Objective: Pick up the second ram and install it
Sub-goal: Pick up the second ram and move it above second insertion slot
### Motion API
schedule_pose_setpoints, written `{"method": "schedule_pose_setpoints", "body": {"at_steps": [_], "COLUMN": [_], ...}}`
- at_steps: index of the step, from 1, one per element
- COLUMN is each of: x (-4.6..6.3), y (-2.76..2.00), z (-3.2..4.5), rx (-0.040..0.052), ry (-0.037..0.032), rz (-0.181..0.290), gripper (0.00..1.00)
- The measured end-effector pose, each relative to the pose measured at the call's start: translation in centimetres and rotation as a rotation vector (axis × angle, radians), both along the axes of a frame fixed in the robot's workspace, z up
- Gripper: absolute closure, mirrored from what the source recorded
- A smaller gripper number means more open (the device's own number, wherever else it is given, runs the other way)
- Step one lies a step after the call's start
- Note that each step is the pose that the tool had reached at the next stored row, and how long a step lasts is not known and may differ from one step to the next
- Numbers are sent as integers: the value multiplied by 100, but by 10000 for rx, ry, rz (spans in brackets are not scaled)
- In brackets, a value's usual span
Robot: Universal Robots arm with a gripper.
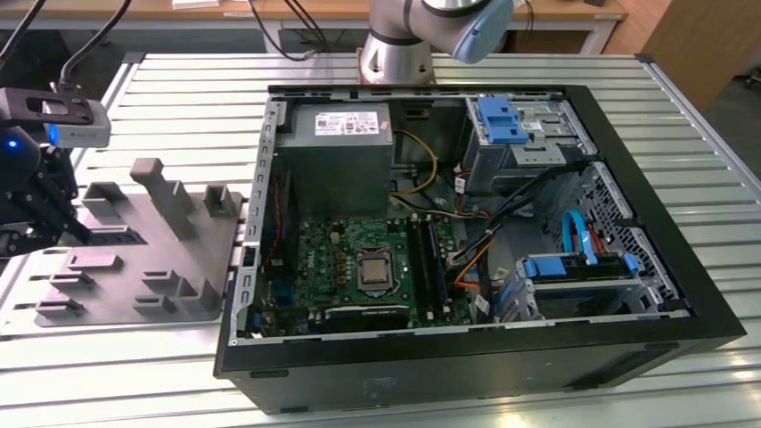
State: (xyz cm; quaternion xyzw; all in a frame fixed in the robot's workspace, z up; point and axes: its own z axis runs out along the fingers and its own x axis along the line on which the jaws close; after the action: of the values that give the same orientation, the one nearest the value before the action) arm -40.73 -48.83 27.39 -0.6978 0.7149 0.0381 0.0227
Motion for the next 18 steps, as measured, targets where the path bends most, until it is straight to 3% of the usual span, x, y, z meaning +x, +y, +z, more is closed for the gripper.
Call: {"method": "schedule_pose_setpoints", "body": {"at_steps": [18], "x": [0], "y": [0], "z": [201], "rx": [100], "ry": [0], "rz": [0], "gripper": [86]}}
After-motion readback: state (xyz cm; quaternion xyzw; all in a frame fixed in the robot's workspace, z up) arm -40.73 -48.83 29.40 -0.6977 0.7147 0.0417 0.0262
